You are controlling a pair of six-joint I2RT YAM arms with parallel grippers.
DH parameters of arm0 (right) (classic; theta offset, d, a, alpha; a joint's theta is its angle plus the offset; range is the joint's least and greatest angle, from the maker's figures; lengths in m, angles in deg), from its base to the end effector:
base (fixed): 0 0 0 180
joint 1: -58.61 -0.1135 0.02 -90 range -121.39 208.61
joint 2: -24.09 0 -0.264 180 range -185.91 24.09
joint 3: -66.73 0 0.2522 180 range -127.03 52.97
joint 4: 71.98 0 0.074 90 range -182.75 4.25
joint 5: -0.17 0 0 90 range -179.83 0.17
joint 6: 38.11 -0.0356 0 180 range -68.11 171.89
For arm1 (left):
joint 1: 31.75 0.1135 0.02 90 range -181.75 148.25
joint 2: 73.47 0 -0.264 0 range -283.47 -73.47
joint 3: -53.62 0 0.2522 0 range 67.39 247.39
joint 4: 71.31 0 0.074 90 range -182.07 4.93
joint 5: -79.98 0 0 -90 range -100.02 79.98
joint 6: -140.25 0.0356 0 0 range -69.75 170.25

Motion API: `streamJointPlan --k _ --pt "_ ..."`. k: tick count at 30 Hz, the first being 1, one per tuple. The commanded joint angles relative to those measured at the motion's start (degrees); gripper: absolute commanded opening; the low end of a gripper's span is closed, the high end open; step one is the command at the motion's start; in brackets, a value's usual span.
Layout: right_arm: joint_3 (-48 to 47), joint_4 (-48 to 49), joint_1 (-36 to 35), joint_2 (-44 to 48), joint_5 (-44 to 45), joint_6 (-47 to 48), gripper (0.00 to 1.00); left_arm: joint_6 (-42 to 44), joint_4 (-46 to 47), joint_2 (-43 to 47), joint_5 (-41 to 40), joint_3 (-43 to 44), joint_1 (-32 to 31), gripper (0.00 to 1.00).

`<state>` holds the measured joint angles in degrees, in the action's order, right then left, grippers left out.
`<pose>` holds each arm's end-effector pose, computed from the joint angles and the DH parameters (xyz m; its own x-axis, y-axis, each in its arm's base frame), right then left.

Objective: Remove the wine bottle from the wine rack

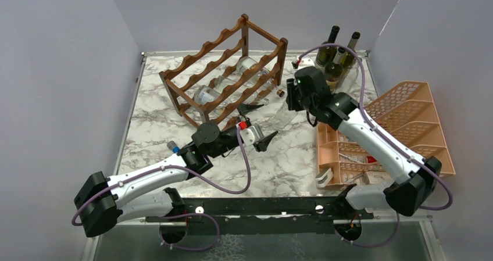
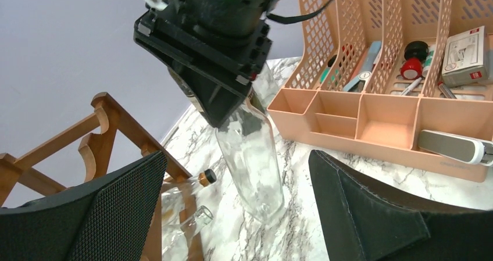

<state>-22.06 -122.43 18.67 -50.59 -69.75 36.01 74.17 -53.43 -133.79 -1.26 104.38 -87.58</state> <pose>0.2236 0.1713 0.3659 -0.5440 -0.1203 -0.8304 -0.2517 0.9675 0.0247 0.1337 -0.2066 0.3168 0.4402 0.0651 -0.8956 0.7919 0.4420 0.4213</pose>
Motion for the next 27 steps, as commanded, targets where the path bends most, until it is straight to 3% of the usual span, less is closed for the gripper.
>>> streamJointPlan --k 1,11,27 --pt "-6.8 -1.4 6.7 -4.3 -3.9 4.1 0.01 0.0 2.1 1.1 -2.0 -0.4 -0.8 0.99" --pt "-17.4 -5.4 19.1 -15.0 -7.0 6.8 0.01 -0.1 2.1 1.4 -0.2 -0.6 -1.1 0.99" --pt "-26.5 -5.7 28.5 -26.9 -9.9 7.8 0.01 0.4 2.1 1.8 -0.8 -0.7 -1.4 0.99"
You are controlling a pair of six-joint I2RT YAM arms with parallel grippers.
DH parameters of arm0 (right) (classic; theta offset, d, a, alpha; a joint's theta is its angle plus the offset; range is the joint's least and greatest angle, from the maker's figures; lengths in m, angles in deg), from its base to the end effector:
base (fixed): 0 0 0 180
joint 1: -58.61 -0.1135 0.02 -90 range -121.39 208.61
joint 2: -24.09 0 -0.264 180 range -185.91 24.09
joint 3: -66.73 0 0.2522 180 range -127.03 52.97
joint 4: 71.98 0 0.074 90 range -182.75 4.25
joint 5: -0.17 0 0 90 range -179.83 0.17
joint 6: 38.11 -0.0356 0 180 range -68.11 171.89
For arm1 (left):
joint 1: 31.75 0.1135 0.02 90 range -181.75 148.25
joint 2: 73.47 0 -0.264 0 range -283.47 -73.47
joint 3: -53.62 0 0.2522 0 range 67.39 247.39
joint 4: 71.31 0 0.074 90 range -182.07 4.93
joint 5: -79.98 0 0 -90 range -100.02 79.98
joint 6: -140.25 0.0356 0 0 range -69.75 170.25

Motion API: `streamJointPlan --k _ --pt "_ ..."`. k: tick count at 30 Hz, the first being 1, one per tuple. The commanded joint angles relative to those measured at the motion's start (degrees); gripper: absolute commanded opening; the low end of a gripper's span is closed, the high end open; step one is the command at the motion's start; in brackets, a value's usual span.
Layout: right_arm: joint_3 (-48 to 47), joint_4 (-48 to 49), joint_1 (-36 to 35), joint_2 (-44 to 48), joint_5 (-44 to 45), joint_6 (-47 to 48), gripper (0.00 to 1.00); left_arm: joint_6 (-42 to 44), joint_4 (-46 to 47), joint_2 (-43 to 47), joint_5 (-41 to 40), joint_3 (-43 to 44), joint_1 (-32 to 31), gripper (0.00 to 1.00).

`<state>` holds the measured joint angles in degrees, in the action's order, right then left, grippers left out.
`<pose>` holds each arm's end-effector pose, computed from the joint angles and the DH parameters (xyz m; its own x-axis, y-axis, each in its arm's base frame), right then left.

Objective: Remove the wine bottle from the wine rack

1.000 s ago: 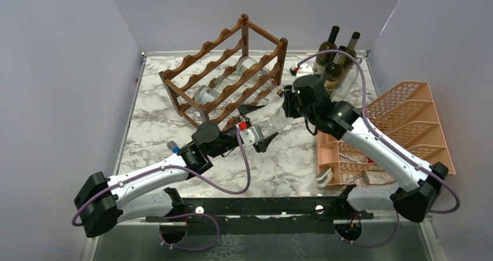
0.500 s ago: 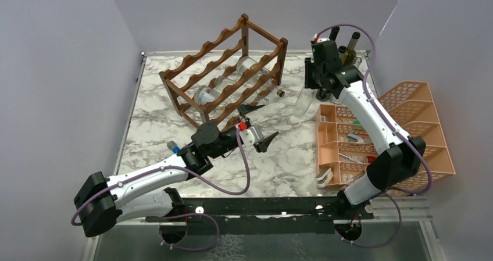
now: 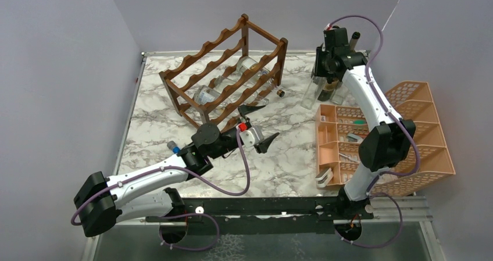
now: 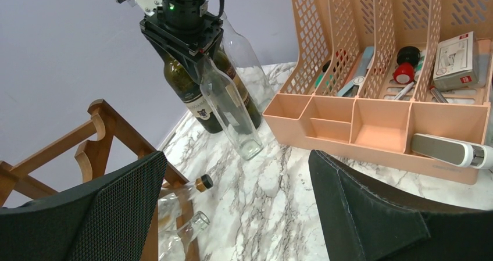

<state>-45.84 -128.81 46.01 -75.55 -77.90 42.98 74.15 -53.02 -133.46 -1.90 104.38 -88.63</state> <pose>0.3807 0.0776 0.3547 -0.6791 0.0035 -0.7341 0.0376 0.9988 -0.0300 0.1295 -0.2078 0.3189 0.4455 0.0512 -0.8938 0.7929 0.4412 0.4204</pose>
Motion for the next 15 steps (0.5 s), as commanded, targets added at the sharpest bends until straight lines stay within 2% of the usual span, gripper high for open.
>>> streamJointPlan --k 1,9,15 --pt "-3.1 0.4 1.4 -2.4 -1.9 0.7 0.01 0.5 1.7 1.5 -0.4 -0.7 -0.4 0.99" --pt "-6.7 -1.3 2.1 -5.5 0.9 1.7 0.01 1.1 1.7 2.3 -0.9 -0.8 -0.4 0.99" --pt "-5.9 -1.2 2.1 -6.1 -2.8 2.1 0.03 1.1 1.7 2.5 -0.9 -0.8 -0.4 0.99"
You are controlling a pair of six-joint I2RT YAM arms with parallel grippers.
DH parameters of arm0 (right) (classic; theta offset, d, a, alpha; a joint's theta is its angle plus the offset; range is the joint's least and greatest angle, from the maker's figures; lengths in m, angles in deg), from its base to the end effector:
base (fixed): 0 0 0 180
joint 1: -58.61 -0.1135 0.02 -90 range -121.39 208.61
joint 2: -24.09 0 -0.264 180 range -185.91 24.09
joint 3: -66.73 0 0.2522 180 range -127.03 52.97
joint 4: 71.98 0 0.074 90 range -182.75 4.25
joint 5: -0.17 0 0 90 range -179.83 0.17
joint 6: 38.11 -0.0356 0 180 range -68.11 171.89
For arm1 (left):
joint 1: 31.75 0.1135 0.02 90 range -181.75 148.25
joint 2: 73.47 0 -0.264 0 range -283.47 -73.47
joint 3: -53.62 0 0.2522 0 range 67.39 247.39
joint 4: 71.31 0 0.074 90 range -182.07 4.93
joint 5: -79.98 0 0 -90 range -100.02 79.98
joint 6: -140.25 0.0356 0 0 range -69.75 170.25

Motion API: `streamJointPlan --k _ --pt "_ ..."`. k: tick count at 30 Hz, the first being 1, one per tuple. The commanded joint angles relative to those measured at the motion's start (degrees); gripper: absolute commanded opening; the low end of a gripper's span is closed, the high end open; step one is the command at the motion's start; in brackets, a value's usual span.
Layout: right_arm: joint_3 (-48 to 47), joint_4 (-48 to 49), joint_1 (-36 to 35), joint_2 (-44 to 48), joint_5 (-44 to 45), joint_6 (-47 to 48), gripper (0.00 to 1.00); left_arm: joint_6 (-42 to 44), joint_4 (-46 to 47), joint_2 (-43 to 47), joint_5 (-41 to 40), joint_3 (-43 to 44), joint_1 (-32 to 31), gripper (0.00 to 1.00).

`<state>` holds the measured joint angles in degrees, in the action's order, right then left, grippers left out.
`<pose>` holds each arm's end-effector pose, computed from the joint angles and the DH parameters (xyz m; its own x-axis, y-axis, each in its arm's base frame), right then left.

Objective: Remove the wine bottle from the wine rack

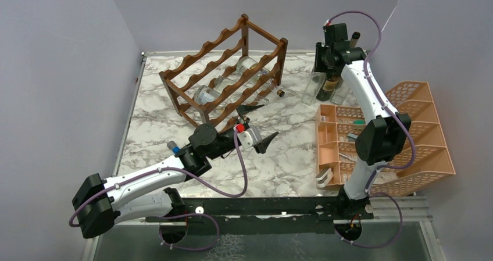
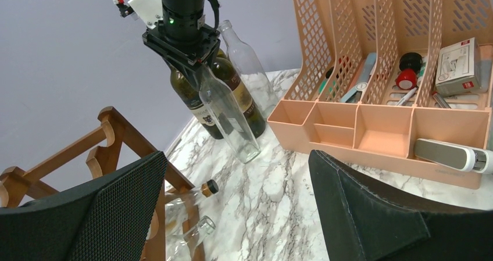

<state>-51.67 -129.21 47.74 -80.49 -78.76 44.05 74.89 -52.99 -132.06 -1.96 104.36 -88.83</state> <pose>0.4044 0.0707 0.3544 -0.6751 0.0067 -0.7377 0.0444 0.9985 -0.0316 0.1261 -0.2039 0.3242 0.4675 0.0374 -0.8832 0.7824 0.4475 0.4331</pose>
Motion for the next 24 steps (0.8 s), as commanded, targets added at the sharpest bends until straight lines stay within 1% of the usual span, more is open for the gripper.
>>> streamJointPlan --k 1,3,5,11,13,21,24 --pt "0.0 -0.9 0.3 -1.2 -2.3 1.2 0.04 0.5 1.7 1.2 -1.0 -0.8 -0.2 0.99" --pt "0.2 -1.1 0.3 -1.3 -2.8 1.2 0.08 0.9 1.7 1.5 -1.4 -0.8 -0.2 0.99" --pt "0.0 -1.3 0.3 -1.0 -3.4 1.4 0.16 1.7 1.7 1.7 -1.9 -1.0 -0.2 0.99" --pt "-0.7 -1.3 0.3 0.5 -4.6 1.7 0.45 2.5 1.7 2.5 -2.8 -1.3 -0.2 0.99" --pt "-1.2 -1.6 0.4 0.7 -5.3 1.8 0.48 2.5 1.7 2.4 -2.8 -1.3 -0.2 0.99" --pt "-1.6 -1.8 0.3 4.1 -6.2 2.1 0.54 2.3 1.7 2.0 -2.4 -1.2 -0.2 0.99" --pt "-0.5 -0.9 0.3 6.3 -6.4 2.4 0.63 2.3 1.7 2.0 -2.3 -1.2 -0.2 0.99"
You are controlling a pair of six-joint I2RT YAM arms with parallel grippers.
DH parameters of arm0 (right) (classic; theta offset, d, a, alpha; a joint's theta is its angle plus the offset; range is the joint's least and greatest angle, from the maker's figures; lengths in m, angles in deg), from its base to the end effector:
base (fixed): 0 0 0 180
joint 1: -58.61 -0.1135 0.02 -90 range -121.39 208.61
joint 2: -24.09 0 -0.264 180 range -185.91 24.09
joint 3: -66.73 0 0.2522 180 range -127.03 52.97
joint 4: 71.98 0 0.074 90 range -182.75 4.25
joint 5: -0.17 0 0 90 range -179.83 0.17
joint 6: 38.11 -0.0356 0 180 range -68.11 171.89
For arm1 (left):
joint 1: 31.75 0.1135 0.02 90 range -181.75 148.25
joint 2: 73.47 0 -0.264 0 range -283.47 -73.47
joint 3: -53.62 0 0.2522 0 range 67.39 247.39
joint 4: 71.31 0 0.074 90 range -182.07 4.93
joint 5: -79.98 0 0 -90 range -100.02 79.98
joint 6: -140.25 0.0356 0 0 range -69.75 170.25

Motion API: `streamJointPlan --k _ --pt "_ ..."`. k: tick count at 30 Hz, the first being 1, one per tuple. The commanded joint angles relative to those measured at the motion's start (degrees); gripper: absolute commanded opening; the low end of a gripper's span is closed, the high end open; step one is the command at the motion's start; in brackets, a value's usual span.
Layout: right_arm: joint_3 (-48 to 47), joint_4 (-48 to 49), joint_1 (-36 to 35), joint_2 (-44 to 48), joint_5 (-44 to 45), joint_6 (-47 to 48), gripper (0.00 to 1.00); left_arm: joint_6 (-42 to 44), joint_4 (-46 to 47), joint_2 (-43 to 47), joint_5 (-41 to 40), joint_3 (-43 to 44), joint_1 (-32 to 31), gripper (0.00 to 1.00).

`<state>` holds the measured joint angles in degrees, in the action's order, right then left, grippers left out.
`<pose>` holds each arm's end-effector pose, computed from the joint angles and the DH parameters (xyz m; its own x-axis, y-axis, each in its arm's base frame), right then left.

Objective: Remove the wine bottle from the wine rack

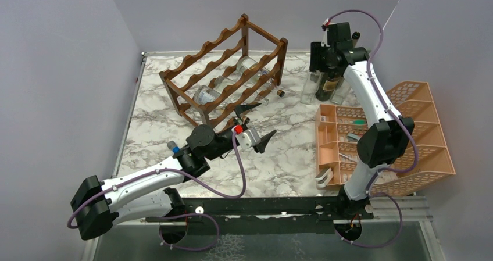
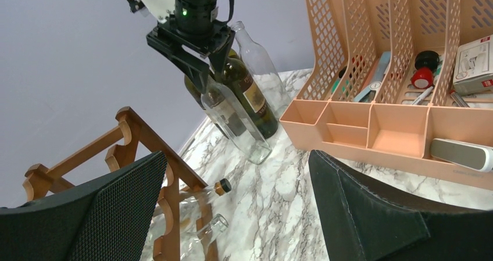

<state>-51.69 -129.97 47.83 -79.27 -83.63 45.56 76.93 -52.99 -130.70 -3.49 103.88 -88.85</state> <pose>0.3982 0.0719 0.3614 -0.6769 -0.0173 -0.7358 -0.0338 0.9994 0.0076 0.1241 -0.1992 0.3264 0.4973 0.0526 -0.8660 0.7515 0.4727 0.4602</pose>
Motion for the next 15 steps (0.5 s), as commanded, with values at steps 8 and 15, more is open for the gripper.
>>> streamJointPlan --k 8,15 --pt "1.1 1.3 0.2 11.4 -5.6 0.9 0.79 0.3 1.6 0.7 -1.2 -0.8 -0.2 0.99" --pt "14.3 10.1 0.1 23.7 -21.1 -2.2 0.93 0.3 1.6 1.2 -2.0 -0.8 -0.2 0.99"
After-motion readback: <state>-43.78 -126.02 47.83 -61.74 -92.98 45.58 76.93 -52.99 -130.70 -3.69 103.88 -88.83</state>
